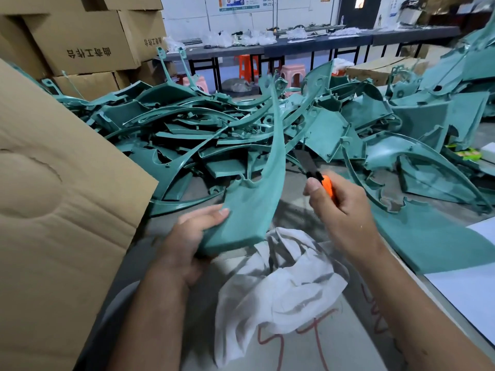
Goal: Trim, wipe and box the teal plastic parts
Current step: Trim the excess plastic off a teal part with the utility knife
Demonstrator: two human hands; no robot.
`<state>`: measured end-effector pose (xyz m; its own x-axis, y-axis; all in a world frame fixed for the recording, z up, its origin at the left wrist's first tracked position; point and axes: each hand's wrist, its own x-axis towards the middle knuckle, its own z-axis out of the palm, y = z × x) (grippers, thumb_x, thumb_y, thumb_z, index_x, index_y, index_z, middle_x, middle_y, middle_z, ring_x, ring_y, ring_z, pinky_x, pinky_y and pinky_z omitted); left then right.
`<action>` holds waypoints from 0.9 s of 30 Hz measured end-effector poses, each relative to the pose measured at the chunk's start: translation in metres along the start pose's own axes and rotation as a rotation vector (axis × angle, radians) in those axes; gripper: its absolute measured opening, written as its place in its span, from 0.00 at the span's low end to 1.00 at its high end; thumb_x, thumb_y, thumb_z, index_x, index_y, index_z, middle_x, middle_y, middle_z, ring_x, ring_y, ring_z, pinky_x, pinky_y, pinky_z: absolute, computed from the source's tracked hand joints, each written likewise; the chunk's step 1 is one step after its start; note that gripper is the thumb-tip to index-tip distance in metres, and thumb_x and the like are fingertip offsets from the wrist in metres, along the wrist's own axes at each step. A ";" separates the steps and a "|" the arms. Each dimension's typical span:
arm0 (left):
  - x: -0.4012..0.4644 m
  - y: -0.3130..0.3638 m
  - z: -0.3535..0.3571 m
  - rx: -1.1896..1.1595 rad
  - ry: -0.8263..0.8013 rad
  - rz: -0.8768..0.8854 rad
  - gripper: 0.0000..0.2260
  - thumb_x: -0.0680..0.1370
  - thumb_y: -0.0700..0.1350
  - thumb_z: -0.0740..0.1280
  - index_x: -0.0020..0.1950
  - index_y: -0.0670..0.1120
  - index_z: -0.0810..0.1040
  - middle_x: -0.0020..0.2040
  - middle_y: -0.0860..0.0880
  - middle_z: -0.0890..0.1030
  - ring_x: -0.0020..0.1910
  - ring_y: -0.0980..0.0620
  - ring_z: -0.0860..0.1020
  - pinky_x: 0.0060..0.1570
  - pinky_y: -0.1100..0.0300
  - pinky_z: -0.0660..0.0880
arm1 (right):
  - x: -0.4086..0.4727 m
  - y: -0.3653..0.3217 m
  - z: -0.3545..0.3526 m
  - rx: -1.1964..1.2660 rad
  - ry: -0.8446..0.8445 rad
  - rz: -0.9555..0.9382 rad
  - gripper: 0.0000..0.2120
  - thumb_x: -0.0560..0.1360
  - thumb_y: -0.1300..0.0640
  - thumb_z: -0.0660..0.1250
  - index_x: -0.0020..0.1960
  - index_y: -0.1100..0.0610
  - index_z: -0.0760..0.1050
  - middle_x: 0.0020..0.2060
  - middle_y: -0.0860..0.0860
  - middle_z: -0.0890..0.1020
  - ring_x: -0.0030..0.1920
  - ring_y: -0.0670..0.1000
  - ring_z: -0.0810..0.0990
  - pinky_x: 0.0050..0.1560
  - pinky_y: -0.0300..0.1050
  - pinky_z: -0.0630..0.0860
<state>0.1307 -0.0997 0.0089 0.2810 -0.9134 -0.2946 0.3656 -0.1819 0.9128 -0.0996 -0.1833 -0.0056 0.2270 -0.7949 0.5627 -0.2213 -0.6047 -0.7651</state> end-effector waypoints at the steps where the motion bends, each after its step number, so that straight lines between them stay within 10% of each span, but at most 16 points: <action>1: 0.000 -0.002 0.004 -0.022 -0.017 -0.032 0.15 0.66 0.42 0.72 0.51 0.38 0.83 0.33 0.43 0.83 0.24 0.52 0.79 0.21 0.68 0.72 | -0.001 -0.004 0.002 0.004 -0.033 -0.028 0.21 0.84 0.45 0.62 0.40 0.60 0.72 0.29 0.53 0.71 0.30 0.52 0.68 0.32 0.44 0.66; 11: 0.002 -0.014 0.022 -0.110 -0.200 -0.219 0.09 0.71 0.47 0.67 0.45 0.43 0.73 0.25 0.50 0.69 0.16 0.59 0.61 0.14 0.68 0.56 | -0.009 -0.023 0.017 0.154 -0.231 -0.088 0.19 0.79 0.43 0.68 0.36 0.53 0.70 0.28 0.48 0.69 0.28 0.43 0.68 0.31 0.36 0.65; 17: 0.000 -0.023 0.033 0.207 -0.127 0.149 0.11 0.82 0.36 0.65 0.62 0.42 0.80 0.30 0.49 0.81 0.19 0.58 0.72 0.17 0.69 0.65 | -0.010 -0.027 0.021 0.314 -0.192 -0.008 0.20 0.79 0.49 0.73 0.35 0.56 0.69 0.28 0.41 0.67 0.28 0.40 0.65 0.31 0.30 0.65; 20: -0.003 -0.023 0.034 0.241 -0.194 0.295 0.12 0.82 0.41 0.65 0.61 0.37 0.82 0.29 0.54 0.82 0.25 0.63 0.77 0.27 0.73 0.71 | -0.011 -0.028 0.023 0.336 -0.157 -0.005 0.19 0.78 0.50 0.71 0.35 0.58 0.68 0.28 0.42 0.66 0.28 0.40 0.65 0.31 0.29 0.66; 24: 0.001 -0.021 0.022 0.329 -0.386 0.435 0.31 0.74 0.71 0.66 0.68 0.50 0.81 0.51 0.44 0.84 0.51 0.54 0.81 0.51 0.60 0.76 | -0.009 -0.027 0.023 0.358 -0.075 0.022 0.15 0.78 0.51 0.71 0.36 0.53 0.71 0.28 0.44 0.67 0.27 0.42 0.66 0.30 0.31 0.66; 27: 0.001 -0.028 0.023 0.432 -0.421 0.479 0.25 0.72 0.68 0.72 0.64 0.57 0.81 0.56 0.51 0.85 0.56 0.54 0.83 0.54 0.61 0.79 | -0.009 -0.024 0.023 0.332 -0.057 0.058 0.20 0.80 0.45 0.71 0.41 0.60 0.73 0.29 0.45 0.69 0.28 0.43 0.67 0.29 0.35 0.68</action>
<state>0.0998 -0.1036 -0.0105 -0.0716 -0.9741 0.2143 -0.1145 0.2214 0.9684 -0.0749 -0.1600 0.0006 0.2774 -0.8180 0.5040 0.0830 -0.5022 -0.8608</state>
